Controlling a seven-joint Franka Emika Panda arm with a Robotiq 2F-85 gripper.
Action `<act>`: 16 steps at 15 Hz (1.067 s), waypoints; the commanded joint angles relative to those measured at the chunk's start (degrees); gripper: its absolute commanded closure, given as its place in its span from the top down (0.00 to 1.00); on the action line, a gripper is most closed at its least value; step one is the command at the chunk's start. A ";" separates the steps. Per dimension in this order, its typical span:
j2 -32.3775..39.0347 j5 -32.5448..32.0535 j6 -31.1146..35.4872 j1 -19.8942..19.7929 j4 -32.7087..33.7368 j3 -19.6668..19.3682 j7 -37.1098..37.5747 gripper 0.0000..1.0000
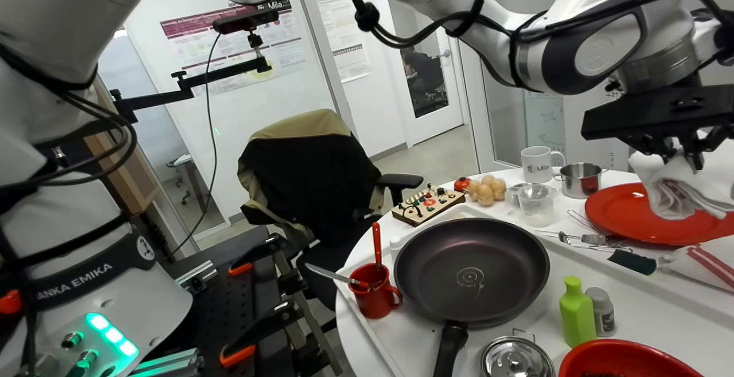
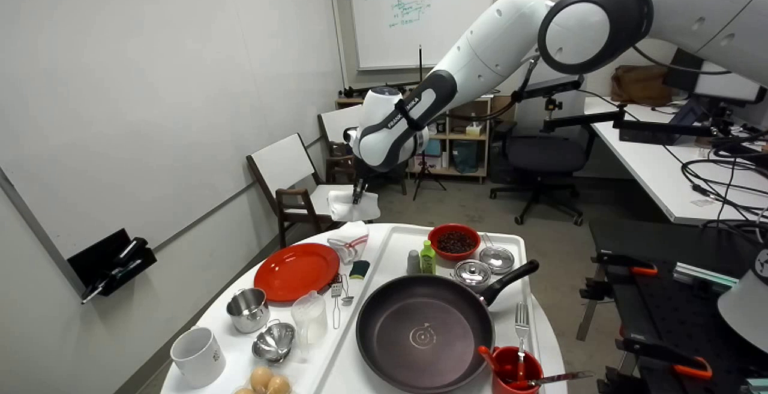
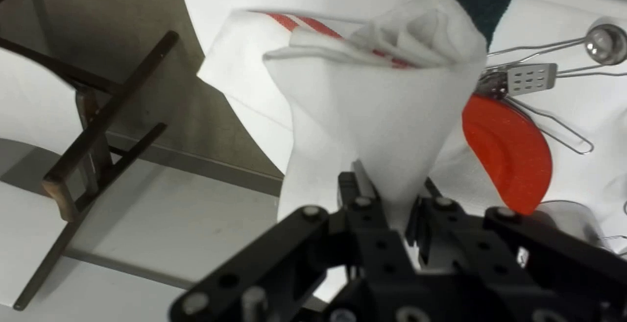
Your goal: Wipe the pan with the towel
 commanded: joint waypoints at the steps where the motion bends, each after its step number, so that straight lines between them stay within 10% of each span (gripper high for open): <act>1: -9.42 -4.25 1.93 1.70 -13.26 -0.10 0.14 0.04; 16: -30.23 -4.57 -0.44 8.13 -44.66 1.21 13.08 0.04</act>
